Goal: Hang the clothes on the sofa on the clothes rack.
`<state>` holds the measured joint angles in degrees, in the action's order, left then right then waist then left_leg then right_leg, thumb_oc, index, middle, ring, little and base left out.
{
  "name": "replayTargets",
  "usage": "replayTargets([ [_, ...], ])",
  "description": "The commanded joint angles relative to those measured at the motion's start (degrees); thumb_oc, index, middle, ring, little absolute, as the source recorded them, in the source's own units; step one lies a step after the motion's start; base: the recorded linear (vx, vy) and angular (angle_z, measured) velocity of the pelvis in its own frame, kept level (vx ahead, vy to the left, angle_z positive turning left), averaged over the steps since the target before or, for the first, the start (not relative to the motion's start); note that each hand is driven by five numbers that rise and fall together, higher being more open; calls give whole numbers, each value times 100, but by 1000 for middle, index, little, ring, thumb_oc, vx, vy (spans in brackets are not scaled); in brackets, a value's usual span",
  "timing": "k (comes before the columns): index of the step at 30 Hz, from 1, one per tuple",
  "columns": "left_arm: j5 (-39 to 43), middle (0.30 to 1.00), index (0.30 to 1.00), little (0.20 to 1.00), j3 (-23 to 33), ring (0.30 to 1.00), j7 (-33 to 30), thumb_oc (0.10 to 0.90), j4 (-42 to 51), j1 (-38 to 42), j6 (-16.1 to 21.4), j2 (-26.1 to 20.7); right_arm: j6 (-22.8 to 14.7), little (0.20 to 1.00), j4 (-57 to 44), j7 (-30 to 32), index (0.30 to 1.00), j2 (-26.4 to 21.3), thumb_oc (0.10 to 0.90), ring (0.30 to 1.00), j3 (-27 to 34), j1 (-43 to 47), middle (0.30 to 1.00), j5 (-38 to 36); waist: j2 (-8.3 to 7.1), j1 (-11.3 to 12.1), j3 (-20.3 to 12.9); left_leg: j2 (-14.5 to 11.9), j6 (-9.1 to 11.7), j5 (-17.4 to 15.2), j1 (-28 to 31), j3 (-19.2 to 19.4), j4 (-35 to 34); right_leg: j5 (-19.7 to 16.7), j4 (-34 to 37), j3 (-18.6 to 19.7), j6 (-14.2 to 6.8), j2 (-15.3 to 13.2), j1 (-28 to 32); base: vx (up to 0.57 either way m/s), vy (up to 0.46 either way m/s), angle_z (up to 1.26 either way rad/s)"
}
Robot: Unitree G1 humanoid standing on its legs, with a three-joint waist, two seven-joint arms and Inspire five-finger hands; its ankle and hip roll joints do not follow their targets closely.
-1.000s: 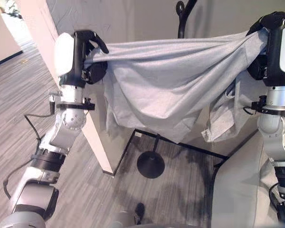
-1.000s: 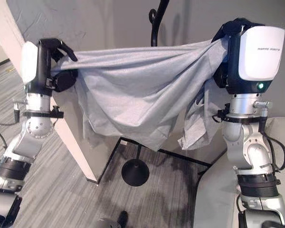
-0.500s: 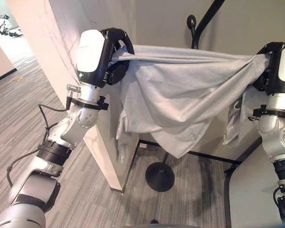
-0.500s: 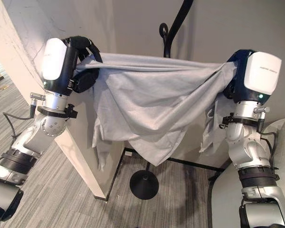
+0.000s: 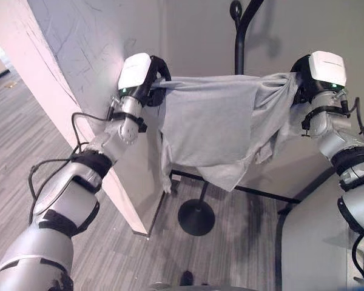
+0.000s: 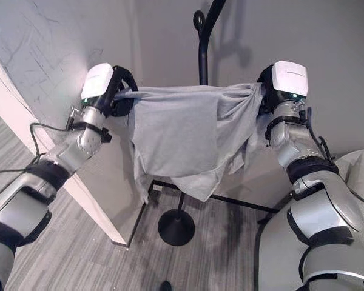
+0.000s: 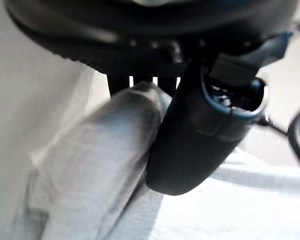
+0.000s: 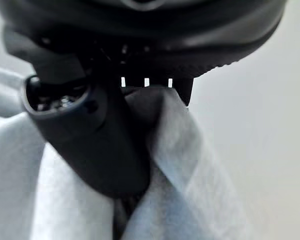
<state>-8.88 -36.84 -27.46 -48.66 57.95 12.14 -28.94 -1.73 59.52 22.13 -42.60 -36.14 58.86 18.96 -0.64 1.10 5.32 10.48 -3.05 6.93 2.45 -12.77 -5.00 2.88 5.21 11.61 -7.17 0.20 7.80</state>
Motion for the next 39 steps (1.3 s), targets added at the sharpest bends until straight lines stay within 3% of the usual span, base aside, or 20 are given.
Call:
replayTargets([
  [1, 408, 300, 300, 300, 994, 300, -231, 400, -485, -421, -334, -354, 422, 300, 22, -95, 300, -549, 400, 300, 252, -399, 300, 2, -106, 194, -552, -676, 290, -338, -272, -179, 0, -421, -21, -76, 28, -194, -210, -17, -11, -5],
  [5, 524, 300, 300, 300, 1989, 300, -224, 400, 825, -2008, -217, -202, 367, 300, -1982, -63, 300, -141, 400, 300, 1328, -1997, 300, 379, -110, 125, -444, -717, 254, -344, -322, -112, 0, -466, -24, 20, 79, -158, -296, -28, -6, -18],
  [6, 538, 359, 359, 359, 2122, 359, -240, 439, 997, -2217, -188, -147, 323, 300, -2178, -24, 300, -33, 400, 300, 1493, -2309, 300, 422, -116, 129, -433, -709, 247, -356, -316, -128, 0, -457, -23, 26, 95, -154, -290, 23, -7, -17],
  [7, 538, 514, 514, 514, 2259, 514, -246, 543, 1256, -2472, -161, -73, 277, 300, -2394, -9, 300, 103, 400, 300, 1670, -2677, 300, 494, -128, 140, -441, -706, 244, -363, -312, -153, 0, -445, -21, 7, 111, -151, -283, 25, -7, -7],
  [9, 588, 698, 698, 698, 2416, 698, -271, 665, 1499, -2692, -153, 5, 235, 300, -2676, -21, 300, 272, 400, 300, 1845, -2998, 300, 478, -139, 151, -435, -702, 243, -373, -301, -183, 0, -428, -21, -11, 131, -145, -273, 0, 0, 0],
  [10, 614, 865, 865, 865, 2520, 865, -295, 776, 1659, -2863, -138, 91, 158, 300, -2853, -5, 300, 439, 400, 300, 1988, -3269, 300, 387, -151, 156, -433, -699, 242, -380, -292, -214, 0, -416, -21, -24, 148, -145, -263, 31, -22, 2],
  [11, 832, 900, 900, 900, 2714, 900, -343, 800, 1885, -3123, -89, 287, 2, 542, -3080, 55, 542, 801, 562, 542, 2187, -3668, 542, 2, -176, 173, -431, -695, 248, -387, -278, -265, 0, -398, -21, -36, 174, -137, -247, 39, -28, 2],
  [12, 979, 900, 900, 900, 2802, 900, -351, 800, 1975, -3209, -50, 380, -103, 754, -3172, 61, 754, 945, 703, 754, 2227, -3795, 754, -205, -185, 187, -419, -694, 251, -385, -270, -286, 0, -395, -21, -47, 182, -134, -240, 30, -21, 1],
  [13, 981, 900, 900, 900, 2801, 900, -348, 800, 1986, -3225, -55, 379, -103, 900, -3179, 59, 900, 945, 800, 900, 2228, -3810, 900, -207, -187, 184, -425, -693, 251, -386, -267, -289, 0, -393, -21, -50, 182, -134, -235, 0, 0, 0],
  [17, 1957, 900, 900, 900, 3210, 900, -279, 800, 2510, -3693, 220, 748, -482, 900, -3807, -143, 900, 1393, 800, 900, 2327, -4433, 900, -989, -215, 231, -394, -699, 279, -367, -256, -365, 0, -377, -21, -103, 218, -119, -207, 0, 0, 0],
  [26, 2628, 900, 900, 900, 3681, 900, -73, 800, 3167, -4520, 416, 930, -587, 900, -4567, -263, 900, 1369, 800, 900, 2727, -5007, 900, -1024, -180, 277, -484, -690, 285, -386, -191, -423, 0, -349, -21, -163, 222, -146, -128, 10, 0, 6],
  [33, 3243, 900, 900, 900, 3819, 900, 464, 800, 3903, -5266, 419, 1040, -609, 900, -5130, -322, 900, 1396, 800, 900, 3301, -5508, 900, -1113, -131, 298, -538, -677, 273, -397, -183, -460, 0, -338, -21, -214, 230, -165, -120, 0, 3, 3],
  [39, 3691, 900, 900, 900, 3865, 900, 1349, 800, 4598, -6048, 90, 780, -749, 900, -5614, -824, 900, 1270, 800, 900, 3819, -6071, 900, -1519, -77, 271, -541, -687, 256, -401, -182, -467, 0, -343, -21, -252, 210, -190, -122, -8, 9, 4],
])
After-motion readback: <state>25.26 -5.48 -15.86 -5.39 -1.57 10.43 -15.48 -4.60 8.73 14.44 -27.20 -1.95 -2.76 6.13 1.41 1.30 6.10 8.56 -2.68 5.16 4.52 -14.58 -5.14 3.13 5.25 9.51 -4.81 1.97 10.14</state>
